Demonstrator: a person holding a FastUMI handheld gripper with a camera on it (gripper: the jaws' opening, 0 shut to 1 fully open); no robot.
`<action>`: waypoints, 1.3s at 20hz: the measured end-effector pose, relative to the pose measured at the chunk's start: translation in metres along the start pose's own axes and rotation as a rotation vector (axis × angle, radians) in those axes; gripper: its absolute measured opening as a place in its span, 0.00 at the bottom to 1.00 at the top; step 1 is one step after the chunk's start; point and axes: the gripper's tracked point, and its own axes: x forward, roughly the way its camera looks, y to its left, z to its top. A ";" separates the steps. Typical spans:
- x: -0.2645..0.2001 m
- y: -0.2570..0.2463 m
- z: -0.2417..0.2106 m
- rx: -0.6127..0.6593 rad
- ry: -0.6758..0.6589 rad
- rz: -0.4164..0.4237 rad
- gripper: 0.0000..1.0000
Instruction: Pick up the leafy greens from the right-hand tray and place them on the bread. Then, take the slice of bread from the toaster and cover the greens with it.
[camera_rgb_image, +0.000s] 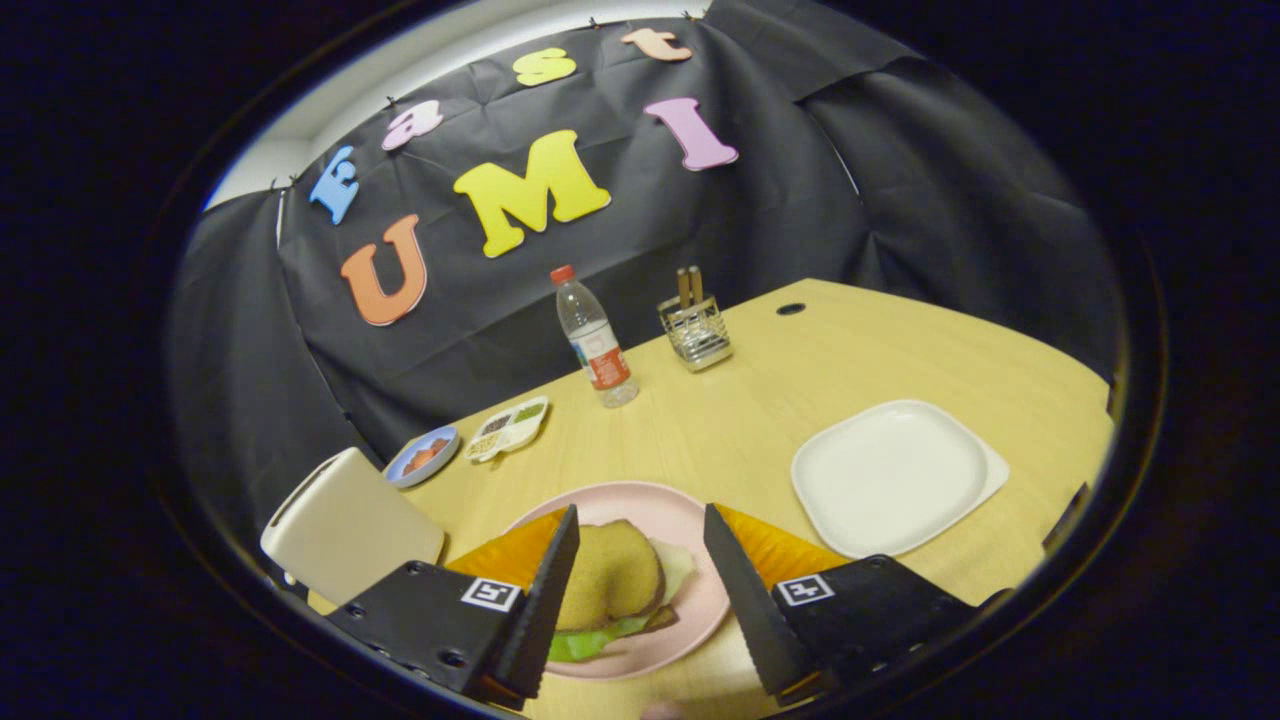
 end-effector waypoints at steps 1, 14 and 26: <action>-0.006 -0.002 0.009 -0.026 -0.027 -0.009 0.85; -0.159 0.026 0.114 -0.329 -0.453 0.008 0.95; -0.193 0.027 0.115 -0.293 -0.508 0.021 0.95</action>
